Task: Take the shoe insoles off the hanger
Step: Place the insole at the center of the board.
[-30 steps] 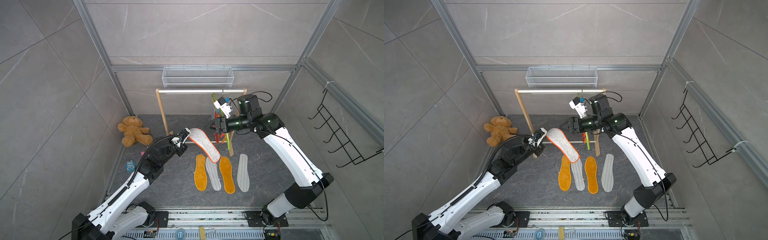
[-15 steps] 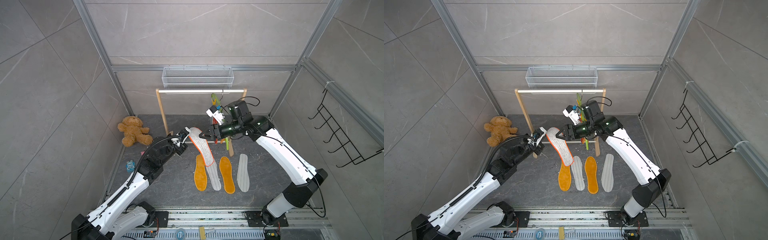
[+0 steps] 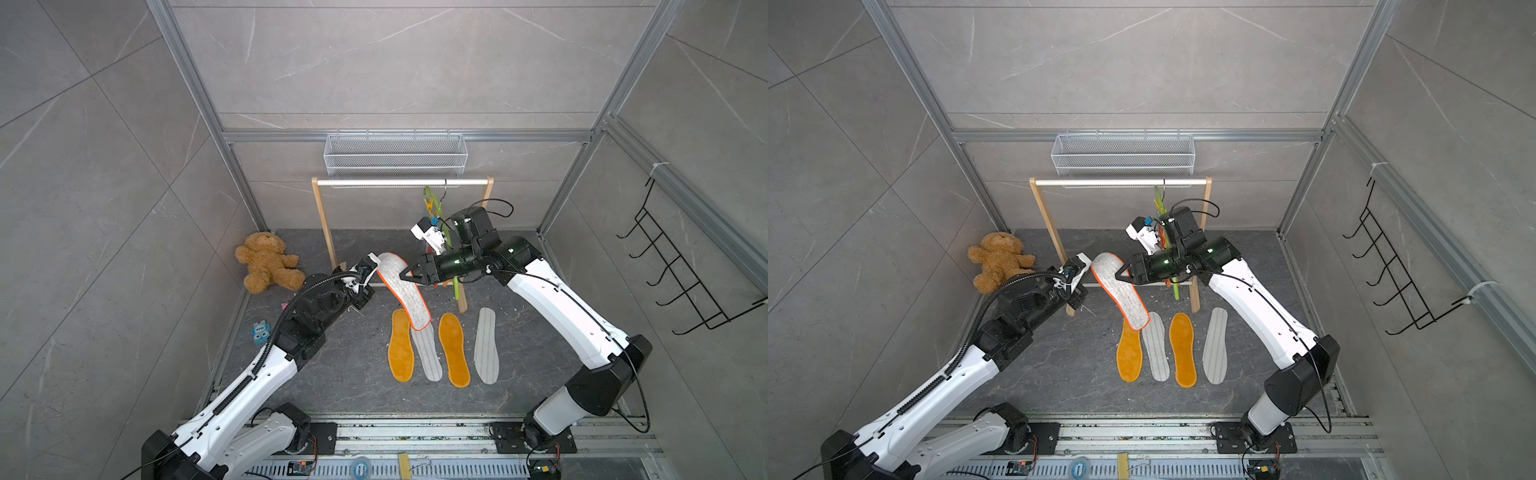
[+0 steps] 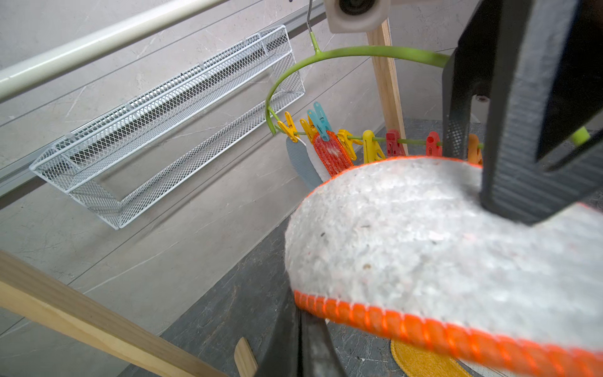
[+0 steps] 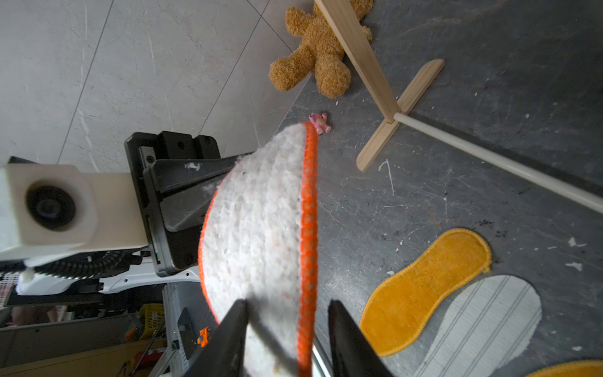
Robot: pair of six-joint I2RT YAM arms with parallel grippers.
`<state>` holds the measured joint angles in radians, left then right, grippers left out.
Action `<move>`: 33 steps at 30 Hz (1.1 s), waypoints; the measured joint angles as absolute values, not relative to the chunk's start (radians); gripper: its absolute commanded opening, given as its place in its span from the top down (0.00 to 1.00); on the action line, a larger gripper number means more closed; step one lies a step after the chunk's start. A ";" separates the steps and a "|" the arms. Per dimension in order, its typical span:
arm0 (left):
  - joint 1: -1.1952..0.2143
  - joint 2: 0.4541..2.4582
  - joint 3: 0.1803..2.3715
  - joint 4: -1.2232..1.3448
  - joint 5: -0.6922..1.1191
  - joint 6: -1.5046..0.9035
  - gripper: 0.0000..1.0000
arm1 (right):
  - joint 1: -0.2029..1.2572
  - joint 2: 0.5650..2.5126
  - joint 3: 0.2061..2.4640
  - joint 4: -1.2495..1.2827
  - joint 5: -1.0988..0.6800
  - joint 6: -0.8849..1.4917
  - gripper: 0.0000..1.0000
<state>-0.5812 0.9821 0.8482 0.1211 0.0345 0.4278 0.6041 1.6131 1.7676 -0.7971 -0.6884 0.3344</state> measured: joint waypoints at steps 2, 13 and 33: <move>-0.581 0.982 0.848 0.121 0.030 0.426 1.00 | 0.604 1.610 1.757 -0.775 -0.703 0.344 0.79; -0.580 0.987 0.848 0.115 -0.084 0.324 0.17 | 0.588 1.595 1.705 -0.662 -0.745 0.429 1.00; -0.335 0.997 0.838 0.101 0.447 -0.542 0.29 | 0.514 1.529 1.619 -0.449 -0.704 0.511 1.00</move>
